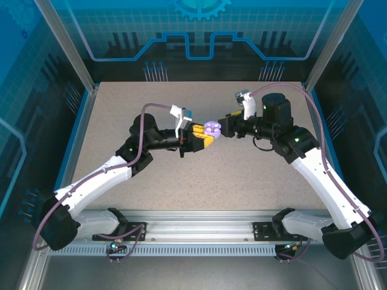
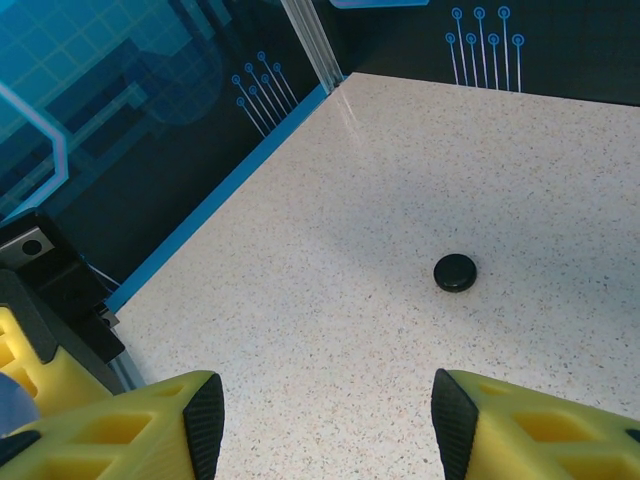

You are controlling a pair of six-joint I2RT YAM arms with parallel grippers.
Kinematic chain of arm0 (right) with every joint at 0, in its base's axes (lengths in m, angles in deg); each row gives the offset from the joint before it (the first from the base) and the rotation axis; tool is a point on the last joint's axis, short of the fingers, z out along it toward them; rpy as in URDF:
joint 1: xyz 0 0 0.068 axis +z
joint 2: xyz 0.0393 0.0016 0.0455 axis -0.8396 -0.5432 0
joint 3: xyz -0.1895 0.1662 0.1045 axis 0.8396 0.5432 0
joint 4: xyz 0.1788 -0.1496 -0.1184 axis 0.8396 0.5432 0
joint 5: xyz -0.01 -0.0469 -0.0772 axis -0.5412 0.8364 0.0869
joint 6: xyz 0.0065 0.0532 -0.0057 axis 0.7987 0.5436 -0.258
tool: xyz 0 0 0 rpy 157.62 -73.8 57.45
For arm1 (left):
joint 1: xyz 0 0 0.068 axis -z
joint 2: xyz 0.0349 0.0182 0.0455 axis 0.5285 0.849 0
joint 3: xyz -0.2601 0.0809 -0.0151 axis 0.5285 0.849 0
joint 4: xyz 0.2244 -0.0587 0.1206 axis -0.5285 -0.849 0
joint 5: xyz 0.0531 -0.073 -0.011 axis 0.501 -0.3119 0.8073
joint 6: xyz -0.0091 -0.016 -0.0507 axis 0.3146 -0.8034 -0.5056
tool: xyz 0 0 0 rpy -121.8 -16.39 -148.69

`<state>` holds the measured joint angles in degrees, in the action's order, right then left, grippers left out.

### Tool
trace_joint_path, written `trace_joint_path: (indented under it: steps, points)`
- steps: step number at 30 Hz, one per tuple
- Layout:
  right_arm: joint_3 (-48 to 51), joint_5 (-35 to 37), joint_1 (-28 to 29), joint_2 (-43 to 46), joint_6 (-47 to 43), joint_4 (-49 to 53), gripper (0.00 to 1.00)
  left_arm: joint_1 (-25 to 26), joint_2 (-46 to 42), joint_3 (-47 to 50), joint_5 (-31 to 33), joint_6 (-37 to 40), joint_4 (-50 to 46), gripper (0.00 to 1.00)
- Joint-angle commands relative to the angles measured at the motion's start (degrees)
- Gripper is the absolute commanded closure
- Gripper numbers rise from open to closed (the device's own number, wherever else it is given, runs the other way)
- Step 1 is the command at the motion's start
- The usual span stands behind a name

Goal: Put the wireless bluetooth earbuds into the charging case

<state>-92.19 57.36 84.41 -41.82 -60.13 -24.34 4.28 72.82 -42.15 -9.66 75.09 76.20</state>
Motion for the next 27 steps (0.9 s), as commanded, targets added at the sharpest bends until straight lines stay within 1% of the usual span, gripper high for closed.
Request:
trace_joint_path:
  steps: [1, 11, 13, 22, 27]
  points:
    - [-0.34, -2.74, -0.15, 2.07, -0.22, -1.85, 0.4, 0.38, 1.04, -2.03, 2.44, 0.43, -1.91, 1.0]
    - [-0.16, -1.46, -0.16, 2.36, -0.84, -1.52, 0.4, 0.38, 1.92, -2.58, 3.34, -0.97, -1.63, 1.0]
    - [-0.42, 0.45, -0.11, 2.22, -0.81, -0.67, 0.4, 0.38, 1.92, -2.79, 3.85, -1.07, -1.91, 1.0]
    - [-1.73, 16.86, -0.96, 0.52, 1.33, 7.38, 0.41, 0.25, 2.78, -3.51, 9.37, -1.75, -6.78, 1.0]
    - [-0.7, 17.89, -2.41, 0.79, 2.33, 8.3, 0.41, 0.25, 4.24, -3.81, 13.29, -3.42, -11.06, 1.0]
